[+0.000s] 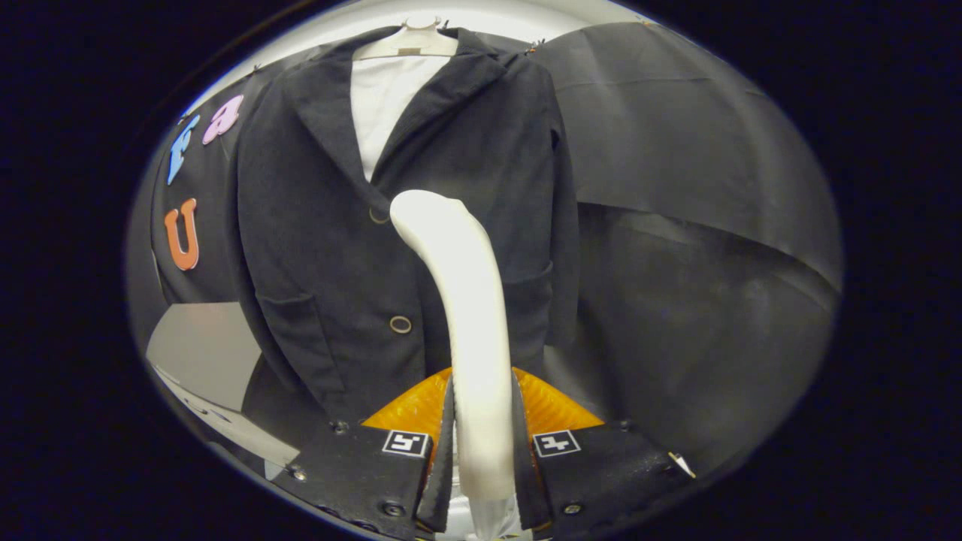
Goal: Iron the clothes twice with a garment steamer, once on the left side and once on the right side.
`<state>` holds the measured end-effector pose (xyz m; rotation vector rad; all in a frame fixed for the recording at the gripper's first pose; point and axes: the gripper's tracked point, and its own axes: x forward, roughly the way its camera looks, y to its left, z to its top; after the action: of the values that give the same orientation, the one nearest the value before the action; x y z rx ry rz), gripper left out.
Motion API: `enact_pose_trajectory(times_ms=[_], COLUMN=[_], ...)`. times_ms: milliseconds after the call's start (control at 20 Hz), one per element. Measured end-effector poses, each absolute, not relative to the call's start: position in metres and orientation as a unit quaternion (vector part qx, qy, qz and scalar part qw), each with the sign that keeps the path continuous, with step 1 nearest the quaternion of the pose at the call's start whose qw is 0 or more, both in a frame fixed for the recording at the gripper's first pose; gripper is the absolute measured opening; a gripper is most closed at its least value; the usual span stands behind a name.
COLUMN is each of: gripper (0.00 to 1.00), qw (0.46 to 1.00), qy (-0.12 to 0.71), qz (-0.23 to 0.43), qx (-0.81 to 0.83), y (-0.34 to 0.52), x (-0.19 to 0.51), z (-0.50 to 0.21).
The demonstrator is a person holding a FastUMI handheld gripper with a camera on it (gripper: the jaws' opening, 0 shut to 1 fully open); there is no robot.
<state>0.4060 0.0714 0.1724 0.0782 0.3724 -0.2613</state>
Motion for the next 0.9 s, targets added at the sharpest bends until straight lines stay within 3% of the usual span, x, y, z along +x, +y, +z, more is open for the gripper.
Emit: enact_pose_trajectory(times_ms=[900], gripper=[0.37], qw=[0.958], qy=[0.253], qz=[-0.127], qx=[0.041], y=[0.0724], x=[0.4010], z=[0.1686])
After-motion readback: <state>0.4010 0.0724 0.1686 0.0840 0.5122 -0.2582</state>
